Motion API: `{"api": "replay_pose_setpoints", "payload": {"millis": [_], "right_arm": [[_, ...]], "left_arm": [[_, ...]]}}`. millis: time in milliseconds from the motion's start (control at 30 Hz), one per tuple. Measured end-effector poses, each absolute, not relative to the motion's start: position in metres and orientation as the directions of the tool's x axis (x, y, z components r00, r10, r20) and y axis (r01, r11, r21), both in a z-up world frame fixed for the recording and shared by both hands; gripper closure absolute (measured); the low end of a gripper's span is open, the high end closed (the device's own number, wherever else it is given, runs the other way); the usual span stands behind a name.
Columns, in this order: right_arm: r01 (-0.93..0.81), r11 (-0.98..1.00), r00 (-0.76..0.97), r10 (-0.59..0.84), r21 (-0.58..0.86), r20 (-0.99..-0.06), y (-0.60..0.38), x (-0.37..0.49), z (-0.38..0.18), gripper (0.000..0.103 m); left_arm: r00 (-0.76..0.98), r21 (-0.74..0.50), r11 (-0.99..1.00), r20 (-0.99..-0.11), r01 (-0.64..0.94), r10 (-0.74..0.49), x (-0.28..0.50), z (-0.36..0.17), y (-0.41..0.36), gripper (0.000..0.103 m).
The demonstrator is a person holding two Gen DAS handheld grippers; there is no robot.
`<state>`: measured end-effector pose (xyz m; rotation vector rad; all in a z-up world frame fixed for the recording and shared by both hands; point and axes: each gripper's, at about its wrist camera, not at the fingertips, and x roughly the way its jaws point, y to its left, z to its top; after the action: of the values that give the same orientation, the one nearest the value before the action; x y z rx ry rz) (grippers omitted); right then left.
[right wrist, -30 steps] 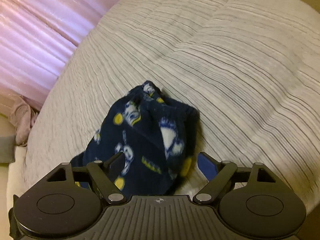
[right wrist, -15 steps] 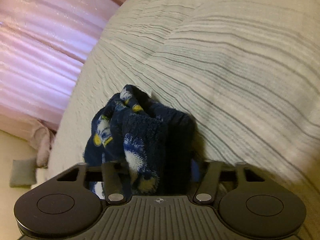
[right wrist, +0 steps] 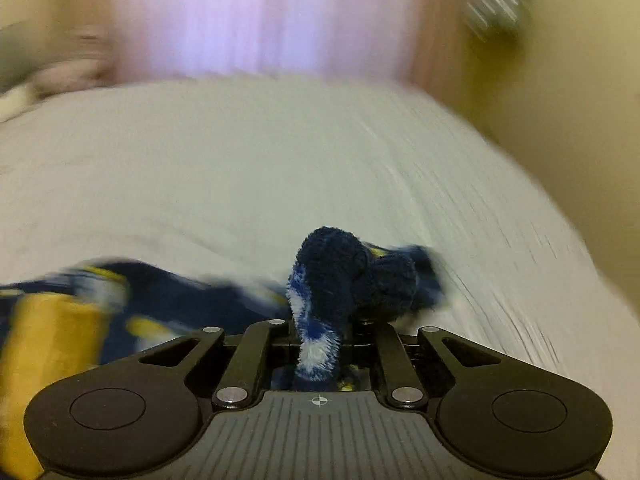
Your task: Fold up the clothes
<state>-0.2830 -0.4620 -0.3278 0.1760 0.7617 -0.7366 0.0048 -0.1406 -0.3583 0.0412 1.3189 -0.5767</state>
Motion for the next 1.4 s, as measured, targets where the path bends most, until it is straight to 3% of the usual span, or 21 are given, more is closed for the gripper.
{"api": "replay_pose_setpoints", "payload": {"millis": [233,300,333,367,433,633,733,833,1000,1233,1300,1333,1400], "right_arm": [[0.178,0.938,0.706,-0.331,-0.296,-0.626,-0.279,-0.176,-0.317,0.091],[0.051,0.923,0.641,-0.324,-0.382,-0.696,-0.24,-0.153,-0.349,0.068],[-0.012,0.905,0.581,-0.339,-0.424,-0.74,-0.223,-0.144,-0.372,0.043],[-0.055,0.888,0.545,-0.357,-0.457,-0.758,-0.211,-0.139,-0.388,0.038],[-0.064,0.865,0.555,-0.383,-0.497,-0.739,-0.203,-0.144,-0.394,0.037],[0.072,0.903,0.556,-0.389,-0.423,-0.735,-0.226,-0.181,-0.36,0.037],[0.212,0.889,0.491,-0.455,-0.405,-0.743,-0.245,-0.211,-0.344,0.037],[0.415,0.846,0.41,-0.503,-0.336,-0.761,-0.278,-0.232,-0.335,0.037],[0.728,0.679,0.328,-0.464,-0.092,-0.823,-0.351,-0.278,-0.319,0.037],[0.848,0.489,0.395,-0.322,0.206,-0.86,-0.393,-0.323,-0.318,0.037],[0.843,0.496,0.395,-0.307,0.209,-0.866,-0.392,-0.331,-0.316,0.037],[0.836,0.516,0.386,-0.311,0.187,-0.868,-0.389,-0.334,-0.315,0.037],[0.828,0.541,0.373,-0.328,0.152,-0.868,-0.387,-0.337,-0.314,0.037]], "left_arm": [[0.136,-0.345,0.878,-0.904,0.331,-0.406,0.03,-0.359,-0.077,0.051],[0.125,-0.363,0.88,-0.901,0.306,-0.415,0.035,-0.362,-0.062,0.052],[0.116,-0.373,0.879,-0.9,0.295,-0.421,0.037,-0.363,-0.056,0.052],[0.106,-0.384,0.878,-0.898,0.286,-0.427,0.039,-0.365,-0.049,0.052],[0.095,-0.406,0.868,-0.889,0.286,-0.447,0.04,-0.366,-0.041,0.052],[0.009,-0.538,0.786,-0.824,0.306,-0.567,0.039,-0.373,-0.049,0.052],[-0.035,-0.634,0.713,-0.754,0.298,-0.656,0.04,-0.374,-0.066,0.04],[-0.074,-0.713,0.636,-0.681,0.294,-0.729,0.042,-0.38,-0.089,0.035],[-0.17,-0.805,0.559,-0.59,0.201,-0.789,0.04,-0.411,-0.117,0.032],[-0.185,-0.858,0.508,-0.514,0.082,-0.838,0.032,-0.439,-0.13,0.032],[-0.192,-0.862,0.496,-0.506,0.101,-0.841,0.031,-0.439,-0.133,0.049],[-0.2,-0.863,0.491,-0.505,0.122,-0.839,0.031,-0.438,-0.135,0.08],[-0.18,-0.84,0.487,-0.531,0.24,-0.828,0.029,-0.422,-0.139,0.084]]}}
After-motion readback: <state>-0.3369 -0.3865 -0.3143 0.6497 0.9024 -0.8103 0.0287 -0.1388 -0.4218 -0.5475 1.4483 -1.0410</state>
